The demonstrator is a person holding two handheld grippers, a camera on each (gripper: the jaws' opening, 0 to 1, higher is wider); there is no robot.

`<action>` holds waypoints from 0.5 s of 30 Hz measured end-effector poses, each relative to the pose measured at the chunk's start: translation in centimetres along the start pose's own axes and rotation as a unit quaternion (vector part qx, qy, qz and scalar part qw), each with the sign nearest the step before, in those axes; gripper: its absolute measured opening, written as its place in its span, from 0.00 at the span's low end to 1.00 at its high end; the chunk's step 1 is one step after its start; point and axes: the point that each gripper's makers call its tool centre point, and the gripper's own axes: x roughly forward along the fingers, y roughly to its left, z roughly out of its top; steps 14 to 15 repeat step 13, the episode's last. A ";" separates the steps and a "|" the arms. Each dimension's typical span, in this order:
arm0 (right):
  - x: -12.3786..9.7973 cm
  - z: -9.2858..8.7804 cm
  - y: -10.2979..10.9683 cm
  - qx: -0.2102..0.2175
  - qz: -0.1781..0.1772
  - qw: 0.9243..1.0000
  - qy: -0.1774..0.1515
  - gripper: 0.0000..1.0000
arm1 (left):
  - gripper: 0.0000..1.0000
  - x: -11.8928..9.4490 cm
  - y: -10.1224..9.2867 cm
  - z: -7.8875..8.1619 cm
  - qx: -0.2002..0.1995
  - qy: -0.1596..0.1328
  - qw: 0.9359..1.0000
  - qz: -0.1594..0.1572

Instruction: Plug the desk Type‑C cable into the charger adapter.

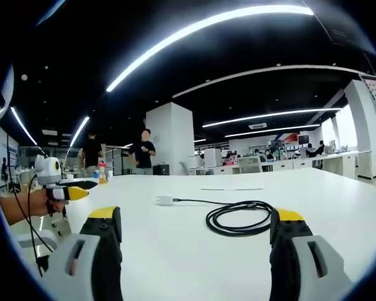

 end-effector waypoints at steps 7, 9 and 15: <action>-0.2 0.2 0.2 0.001 -0.003 1.000 0.001 1.00 | 1.00 -0.5 -0.4 -0.1 -0.001 0.000 1.000 0.000; -0.2 0.2 0.3 -0.001 -0.002 1.000 0.001 1.00 | 1.00 -0.6 -0.4 -0.1 -0.001 0.000 1.000 0.001; -0.1 0.4 0.7 -0.007 0.001 1.000 0.000 1.00 | 1.00 -0.8 -0.3 -0.1 0.001 0.000 1.000 0.004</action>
